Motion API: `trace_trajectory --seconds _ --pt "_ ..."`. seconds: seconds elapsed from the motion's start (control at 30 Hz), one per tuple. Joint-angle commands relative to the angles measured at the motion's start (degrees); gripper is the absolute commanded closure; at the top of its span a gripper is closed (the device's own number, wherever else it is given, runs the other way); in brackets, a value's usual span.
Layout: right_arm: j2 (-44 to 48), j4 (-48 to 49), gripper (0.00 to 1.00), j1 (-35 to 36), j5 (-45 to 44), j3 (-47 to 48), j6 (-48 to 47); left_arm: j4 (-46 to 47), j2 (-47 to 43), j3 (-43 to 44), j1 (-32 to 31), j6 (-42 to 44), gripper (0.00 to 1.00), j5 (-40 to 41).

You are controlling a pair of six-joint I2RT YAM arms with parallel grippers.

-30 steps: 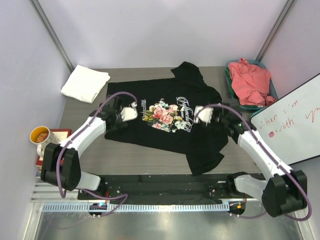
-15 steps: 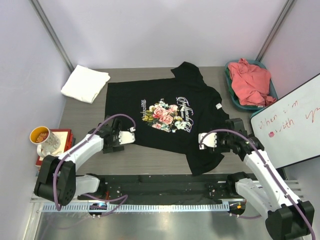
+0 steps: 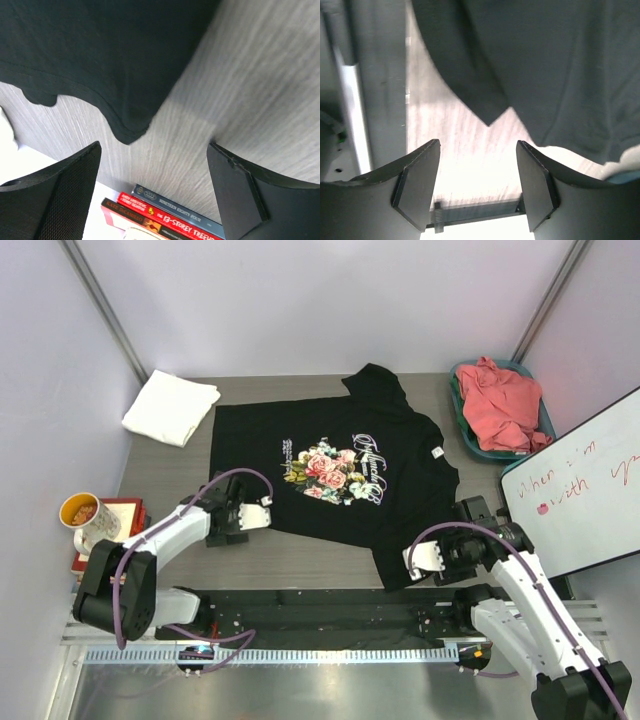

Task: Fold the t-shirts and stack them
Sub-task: Grap the side of the flattened tshirt closest away from the robot with both arms

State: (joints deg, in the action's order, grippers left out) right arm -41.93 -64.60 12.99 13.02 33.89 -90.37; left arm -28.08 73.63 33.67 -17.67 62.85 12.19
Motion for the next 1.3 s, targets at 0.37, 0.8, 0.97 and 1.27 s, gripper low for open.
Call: trace_trajectory --seconds 0.37,0.8,0.97,1.27 --pt "-8.0 11.8 0.36 -0.1 -2.9 -7.7 1.3 2.8 4.8 5.0 -0.2 -1.2 0.14 -2.4" --pt "-16.3 21.7 0.48 -0.5 -3.5 -10.2 2.7 2.1 4.8 5.6 -0.2 -1.2 0.15 -2.3" --pt "-19.7 21.9 0.68 -0.5 -2.8 -8.9 2.2 2.2 4.9 5.2 -0.2 -0.4 0.16 -2.0" --pt "-19.2 20.7 0.99 -0.5 -1.8 -7.5 0.2 2.0 4.5 6.0 -0.3 -1.4 0.18 -2.0"
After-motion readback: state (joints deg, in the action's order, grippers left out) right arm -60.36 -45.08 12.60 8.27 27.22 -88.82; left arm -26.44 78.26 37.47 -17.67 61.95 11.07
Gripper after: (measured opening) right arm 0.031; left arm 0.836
